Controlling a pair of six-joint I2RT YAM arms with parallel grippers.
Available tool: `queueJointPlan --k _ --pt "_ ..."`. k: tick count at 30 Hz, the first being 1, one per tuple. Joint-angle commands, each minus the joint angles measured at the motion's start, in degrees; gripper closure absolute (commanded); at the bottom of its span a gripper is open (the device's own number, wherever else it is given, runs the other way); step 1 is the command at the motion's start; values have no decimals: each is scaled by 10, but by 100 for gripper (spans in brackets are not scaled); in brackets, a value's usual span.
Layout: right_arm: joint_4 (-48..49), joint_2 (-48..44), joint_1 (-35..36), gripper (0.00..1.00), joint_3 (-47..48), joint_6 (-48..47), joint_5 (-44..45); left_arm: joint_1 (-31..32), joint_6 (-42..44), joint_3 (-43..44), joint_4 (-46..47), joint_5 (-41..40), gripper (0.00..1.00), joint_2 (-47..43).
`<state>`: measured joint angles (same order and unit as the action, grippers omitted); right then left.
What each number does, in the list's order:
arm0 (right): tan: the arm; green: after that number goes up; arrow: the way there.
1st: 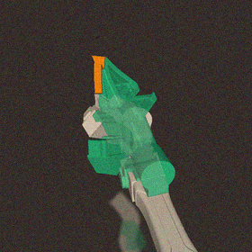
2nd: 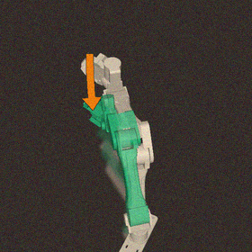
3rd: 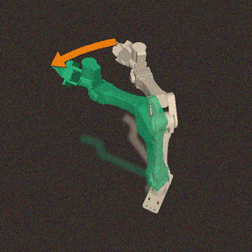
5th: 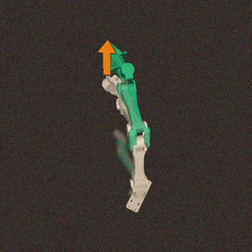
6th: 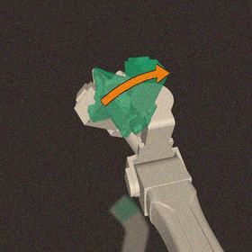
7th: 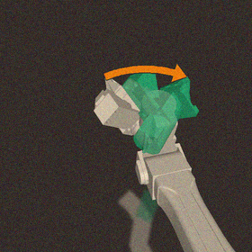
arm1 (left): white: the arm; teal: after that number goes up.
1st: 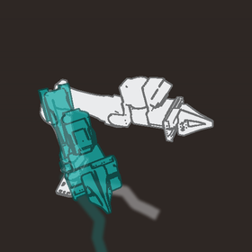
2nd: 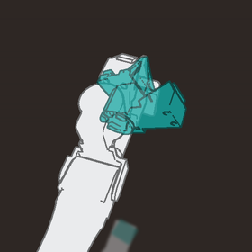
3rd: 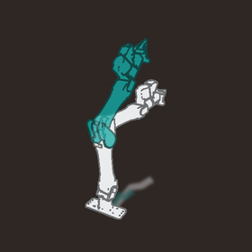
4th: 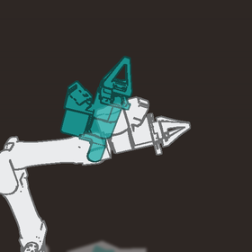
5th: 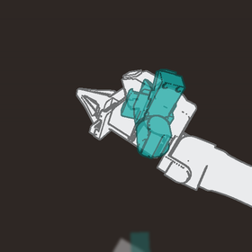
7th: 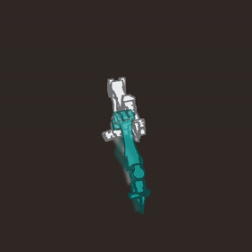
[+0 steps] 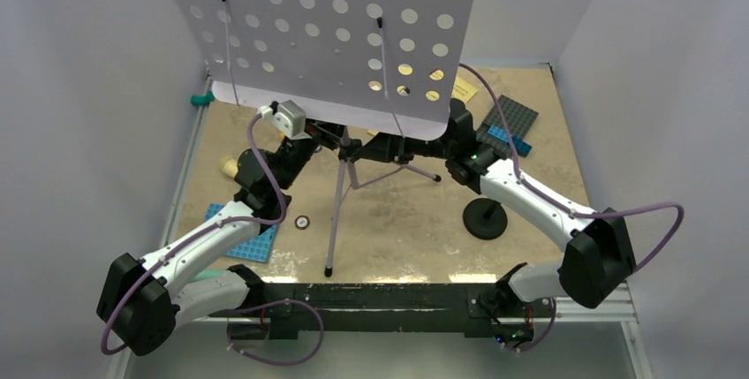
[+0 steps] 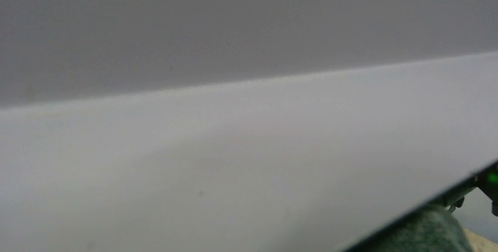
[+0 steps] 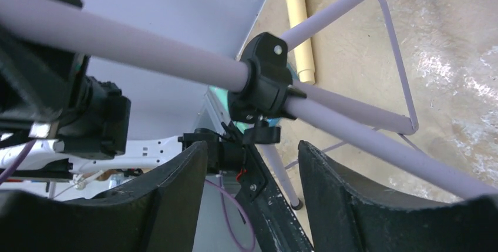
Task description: Pack up the instrument practice props
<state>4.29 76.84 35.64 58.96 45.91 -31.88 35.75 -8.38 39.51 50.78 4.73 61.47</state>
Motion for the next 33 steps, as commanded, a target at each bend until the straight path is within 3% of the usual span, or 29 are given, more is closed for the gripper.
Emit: queueJointPlan --k 1,7,13,19,26,33 --pt "0 35 4 41 43 24 -42 8 -14 -13 -37 24 100 5" --pt "-3 72 7 53 67 34 -61 7 -4 -2 -47 30 100 18" --pt "6 99 9 57 87 49 -69 8 -2 1 -50 40 100 26" --pt "-25 103 10 100 97 3 -48 7 3 3 -60 41 100 27" --pt "-36 75 18 100 68 -162 87 7 -6 19 -88 25 100 34" --pt "141 28 41 100 -65 -372 269 8 -17 23 -94 4 100 43"
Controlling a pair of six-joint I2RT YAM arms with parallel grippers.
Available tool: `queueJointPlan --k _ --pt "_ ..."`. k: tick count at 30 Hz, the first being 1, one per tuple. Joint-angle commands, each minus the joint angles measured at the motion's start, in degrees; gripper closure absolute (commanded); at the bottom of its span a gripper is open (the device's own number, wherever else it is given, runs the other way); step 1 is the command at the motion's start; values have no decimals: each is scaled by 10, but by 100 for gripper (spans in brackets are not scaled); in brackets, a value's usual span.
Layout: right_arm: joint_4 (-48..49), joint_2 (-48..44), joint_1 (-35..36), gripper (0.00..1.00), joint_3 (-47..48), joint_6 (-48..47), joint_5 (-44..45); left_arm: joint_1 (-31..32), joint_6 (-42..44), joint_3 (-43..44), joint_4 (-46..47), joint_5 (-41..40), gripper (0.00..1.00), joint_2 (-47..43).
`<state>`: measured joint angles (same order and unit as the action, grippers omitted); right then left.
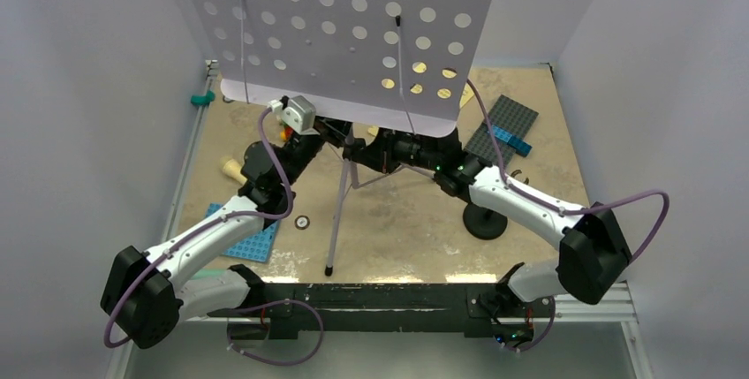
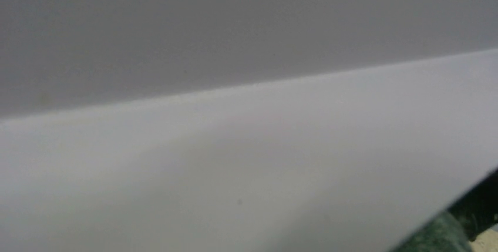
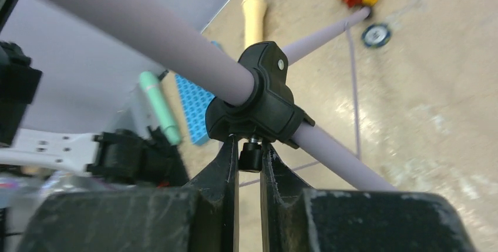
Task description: Pack up the instrument practice props
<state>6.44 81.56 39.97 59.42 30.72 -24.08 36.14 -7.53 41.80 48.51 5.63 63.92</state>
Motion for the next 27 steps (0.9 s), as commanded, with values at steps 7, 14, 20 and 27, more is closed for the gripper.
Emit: queueJointPlan --k 7,14,20,27 --pt "337 -21 27 100 -174 -420 303 5 -41 -1 -61 -11 100 29" --pt "567 25 108 100 -223 -717 414 4 -49 -4 -57 -17 100 38" --pt "703 89 159 100 -223 -924 460 4 -55 -7 -60 -12 100 42" --pt "777 138 207 100 -202 -1020 525 4 -63 -18 -57 -12 100 42"
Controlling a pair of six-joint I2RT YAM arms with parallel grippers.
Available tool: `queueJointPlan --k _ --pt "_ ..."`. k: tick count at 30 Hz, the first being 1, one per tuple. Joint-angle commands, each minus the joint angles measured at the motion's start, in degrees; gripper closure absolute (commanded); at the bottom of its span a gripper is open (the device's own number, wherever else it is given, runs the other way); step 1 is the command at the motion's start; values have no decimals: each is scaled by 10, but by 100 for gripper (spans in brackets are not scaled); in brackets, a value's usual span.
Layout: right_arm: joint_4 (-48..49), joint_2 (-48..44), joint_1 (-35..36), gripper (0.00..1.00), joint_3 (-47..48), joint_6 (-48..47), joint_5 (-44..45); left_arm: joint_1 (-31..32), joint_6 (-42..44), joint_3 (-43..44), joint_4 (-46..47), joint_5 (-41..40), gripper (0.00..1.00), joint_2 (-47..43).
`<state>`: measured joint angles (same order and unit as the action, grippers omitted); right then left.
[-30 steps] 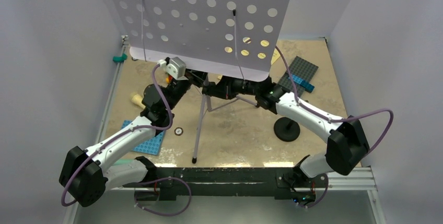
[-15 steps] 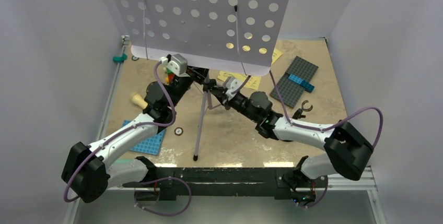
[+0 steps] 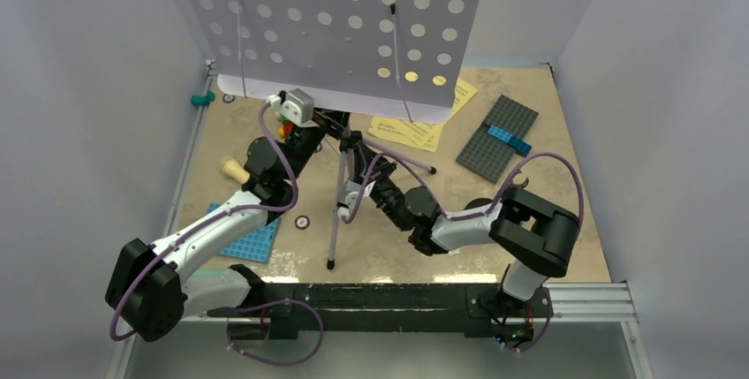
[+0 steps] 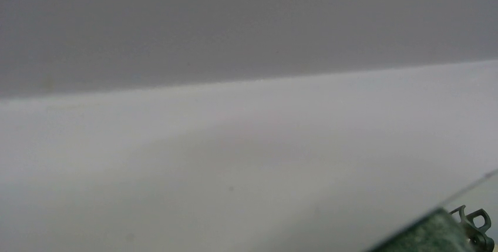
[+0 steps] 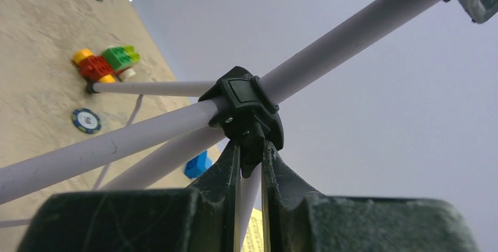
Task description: Pack up the instrument practice props
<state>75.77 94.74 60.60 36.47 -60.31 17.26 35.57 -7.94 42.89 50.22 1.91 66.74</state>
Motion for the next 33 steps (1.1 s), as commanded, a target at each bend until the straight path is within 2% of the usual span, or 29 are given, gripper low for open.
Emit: queueJointPlan --k 1,3,5,7,9,12,14,16,19,23,28,33 --pt "81 -3 5 97 31 -93 129 10 -58 -29 -74 24 100 13" --pt "54 -29 13 68 45 -43 182 10 -55 -31 -73 20 100 12" --pt "-37 -76 23 41 49 32 220 10 -52 -33 -73 15 100 10" --pt "-169 -134 31 30 41 132 224 10 -49 -32 -73 10 100 9" --pt "-331 -189 34 27 49 254 216 10 -46 -31 -72 6 100 9" --pt "-566 -254 35 26 80 450 130 10 -43 -26 -72 1 100 9" --pt "-654 -268 35 27 87 548 79 10 -41 -23 -71 0 100 8" --pt "-693 -276 35 28 80 641 24 10 -40 -22 -68 -1 100 6" --pt "-702 -281 25 27 64 742 -32 11 -40 -23 -60 -1 100 2" --pt "-682 -282 -20 26 60 861 -161 10 -39 -29 -47 2 100 -5" --pt "-600 -254 -94 27 56 1001 -347 10 -38 -30 -42 6 100 -17" --pt "-506 -242 -162 30 56 1157 -447 10 -37 -46 -33 12 100 -30"
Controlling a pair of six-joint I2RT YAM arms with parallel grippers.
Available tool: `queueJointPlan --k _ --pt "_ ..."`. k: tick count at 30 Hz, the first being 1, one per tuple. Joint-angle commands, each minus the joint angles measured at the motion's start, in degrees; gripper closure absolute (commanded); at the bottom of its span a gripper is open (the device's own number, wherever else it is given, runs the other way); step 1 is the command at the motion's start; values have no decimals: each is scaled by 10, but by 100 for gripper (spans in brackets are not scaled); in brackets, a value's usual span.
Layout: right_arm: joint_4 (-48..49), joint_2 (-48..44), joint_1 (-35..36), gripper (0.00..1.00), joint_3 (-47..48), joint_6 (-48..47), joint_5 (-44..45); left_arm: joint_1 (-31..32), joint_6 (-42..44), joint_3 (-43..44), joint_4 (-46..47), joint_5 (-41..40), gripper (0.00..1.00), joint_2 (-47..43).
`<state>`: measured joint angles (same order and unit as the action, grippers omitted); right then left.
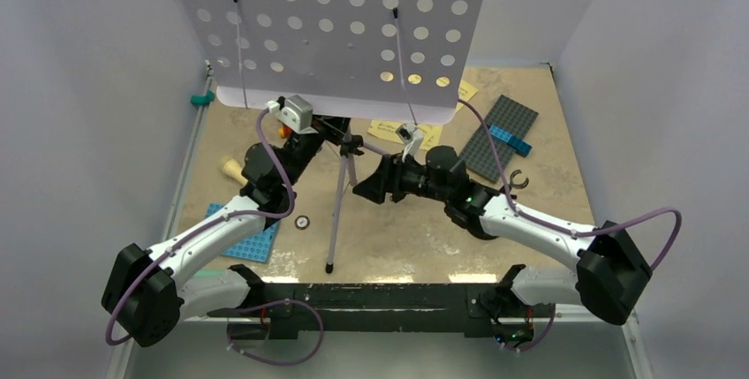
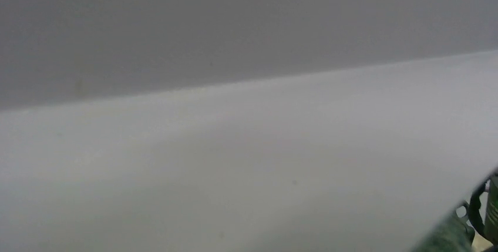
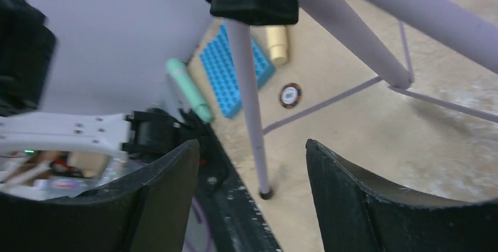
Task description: Pack up the instrument practice props
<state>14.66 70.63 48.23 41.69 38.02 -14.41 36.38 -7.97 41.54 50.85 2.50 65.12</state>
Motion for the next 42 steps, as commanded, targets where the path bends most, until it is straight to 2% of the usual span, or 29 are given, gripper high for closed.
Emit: queueJointPlan --k 1,8,12,15,23,28,35,38,42 --pt "110 -2 -46 30 7 193 -134 2 -37 -36 -37 7 100 -15" --pt "171 58 -98 30 48 339 -213 2 -38 -53 -18 12 100 -12" --pt "173 110 -102 33 92 374 -246 3 -31 -51 -19 19 100 -10" --pt "209 132 -109 35 95 415 -249 3 -23 -51 -23 22 100 -9" --pt "260 170 -133 50 101 476 -255 3 -14 -59 -28 18 100 -9" --pt "284 184 -154 52 104 501 -262 6 -12 -64 -28 15 100 -9" --pt "237 191 -155 77 153 462 -300 6 -12 -56 -30 13 100 4" --pt "216 188 -154 74 157 437 -327 6 -12 -53 -30 13 100 10" --pt "228 196 -154 57 149 448 -349 9 -15 -53 -27 13 100 18"
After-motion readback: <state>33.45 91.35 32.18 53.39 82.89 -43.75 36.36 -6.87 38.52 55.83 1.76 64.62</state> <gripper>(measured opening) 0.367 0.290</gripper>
